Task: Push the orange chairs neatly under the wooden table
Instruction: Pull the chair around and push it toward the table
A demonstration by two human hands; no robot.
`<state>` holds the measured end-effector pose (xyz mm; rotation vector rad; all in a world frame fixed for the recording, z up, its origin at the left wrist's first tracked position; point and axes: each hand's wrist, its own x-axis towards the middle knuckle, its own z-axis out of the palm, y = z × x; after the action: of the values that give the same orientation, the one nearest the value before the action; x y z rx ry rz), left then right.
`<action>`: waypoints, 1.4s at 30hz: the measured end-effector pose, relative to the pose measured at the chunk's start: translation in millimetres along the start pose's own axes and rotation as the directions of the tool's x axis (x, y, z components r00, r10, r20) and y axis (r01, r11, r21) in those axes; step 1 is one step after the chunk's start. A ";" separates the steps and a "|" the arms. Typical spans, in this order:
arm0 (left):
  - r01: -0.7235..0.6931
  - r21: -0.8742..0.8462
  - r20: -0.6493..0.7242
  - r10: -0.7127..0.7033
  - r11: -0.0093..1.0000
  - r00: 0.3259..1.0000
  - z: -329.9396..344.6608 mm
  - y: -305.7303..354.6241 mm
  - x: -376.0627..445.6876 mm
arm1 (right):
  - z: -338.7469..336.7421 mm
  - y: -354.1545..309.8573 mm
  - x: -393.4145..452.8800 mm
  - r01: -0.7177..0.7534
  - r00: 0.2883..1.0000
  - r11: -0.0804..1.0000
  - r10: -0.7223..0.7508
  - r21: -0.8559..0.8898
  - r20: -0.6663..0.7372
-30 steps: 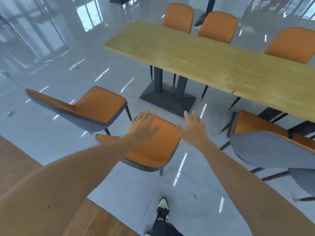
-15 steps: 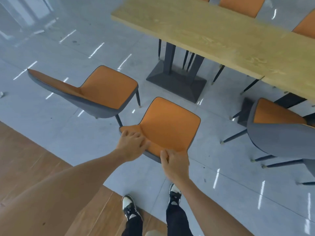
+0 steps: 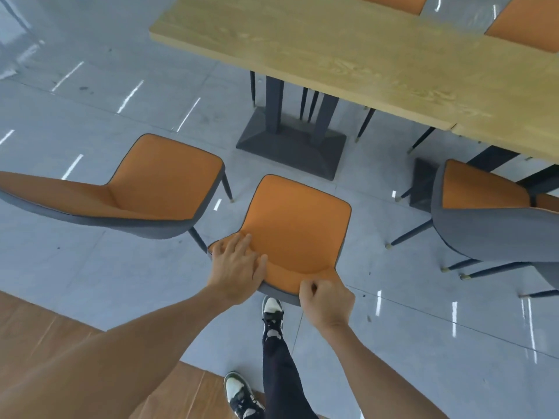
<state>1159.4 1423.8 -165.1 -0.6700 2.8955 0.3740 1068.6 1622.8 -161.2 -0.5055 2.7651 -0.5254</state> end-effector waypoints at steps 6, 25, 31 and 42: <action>0.032 0.016 -0.033 -0.032 0.999 0.999 -20.3 1.9 104.4 | -16.1 -16.1 108.8 0.022 0.998 1.000 -0.023 -0.019 -0.065; -0.014 0.034 -0.140 0.019 0.999 0.990 -62.0 -19.6 326.3 | -34.2 -66.5 312.2 0.000 0.994 0.998 -0.007 -0.064 -0.106; -0.020 0.006 -0.147 0.020 1.000 0.989 -66.5 -13.7 349.6 | -41.9 -64.7 334.1 0.060 0.990 0.996 -0.069 -0.069 -0.125; 0.005 0.019 0.072 -0.006 1.000 0.997 -75.6 -3.2 361.1 | -50.9 -59.0 351.3 -0.017 0.999 0.995 0.021 -0.094 0.036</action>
<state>833.1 1251.7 -164.2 -0.6481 2.8254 0.3616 752.4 1450.9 -164.4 -0.5044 2.7660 -0.3792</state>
